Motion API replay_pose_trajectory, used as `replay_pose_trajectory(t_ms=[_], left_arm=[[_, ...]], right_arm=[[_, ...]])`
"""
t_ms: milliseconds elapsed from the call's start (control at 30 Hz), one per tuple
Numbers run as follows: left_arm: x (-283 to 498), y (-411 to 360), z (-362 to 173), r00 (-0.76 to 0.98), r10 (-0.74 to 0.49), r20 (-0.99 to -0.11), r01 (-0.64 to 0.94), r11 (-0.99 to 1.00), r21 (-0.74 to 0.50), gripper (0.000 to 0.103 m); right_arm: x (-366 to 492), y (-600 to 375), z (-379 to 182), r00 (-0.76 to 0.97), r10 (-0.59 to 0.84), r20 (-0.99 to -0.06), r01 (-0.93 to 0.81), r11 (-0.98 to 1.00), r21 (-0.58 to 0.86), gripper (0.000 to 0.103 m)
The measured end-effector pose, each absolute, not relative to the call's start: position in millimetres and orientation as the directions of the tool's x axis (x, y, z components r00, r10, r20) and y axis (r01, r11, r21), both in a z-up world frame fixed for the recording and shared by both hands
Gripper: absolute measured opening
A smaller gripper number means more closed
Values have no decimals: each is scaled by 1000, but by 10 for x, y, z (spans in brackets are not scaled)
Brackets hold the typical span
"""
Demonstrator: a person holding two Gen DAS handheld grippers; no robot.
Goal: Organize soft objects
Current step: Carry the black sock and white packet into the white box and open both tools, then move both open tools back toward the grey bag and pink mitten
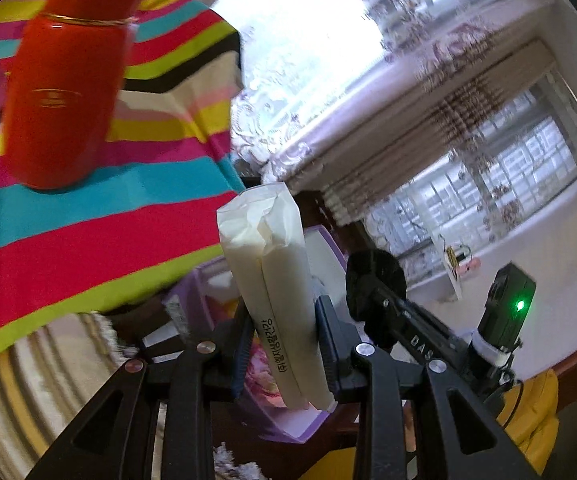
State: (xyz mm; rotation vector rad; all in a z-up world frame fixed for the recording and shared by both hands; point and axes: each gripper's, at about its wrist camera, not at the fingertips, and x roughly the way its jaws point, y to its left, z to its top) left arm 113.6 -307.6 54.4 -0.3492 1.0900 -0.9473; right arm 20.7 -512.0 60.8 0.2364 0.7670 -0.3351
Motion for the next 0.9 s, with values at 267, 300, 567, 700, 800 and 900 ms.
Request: replay_pose_trajectory(t_ms=[267,300,567,700,800,900], left_arm=[[1050,-3304,585,86,-796,-599,537,544,-645,62],[1063,-3290,589,89,-796,-599,533,546,-646,62],[1134,-3121,581,129,-797,-590,486,570,-663,62],[1159,-2971,634,165,-789,-591,483,587,-649,62],[1185,-2796,684,202,-779,-594,480,607,-633,62],[1229,-2567,690,239,-760,-605,469,635,-613,62]], right_arm=[[156,-5314,655,663,-254,-704,441,893,93,65],[160,-5313,650,661,-254,-706,439,894,90,65],[230,-5151,576,653,-206,-729,382,920,82,65],[263,-4991,574,658,-177,-732,342,936,81,65],[296,-4800,575,662,-155,-734,301,951,70,65],[358,-4589,559,662,-119,-740,253,965,71,65]])
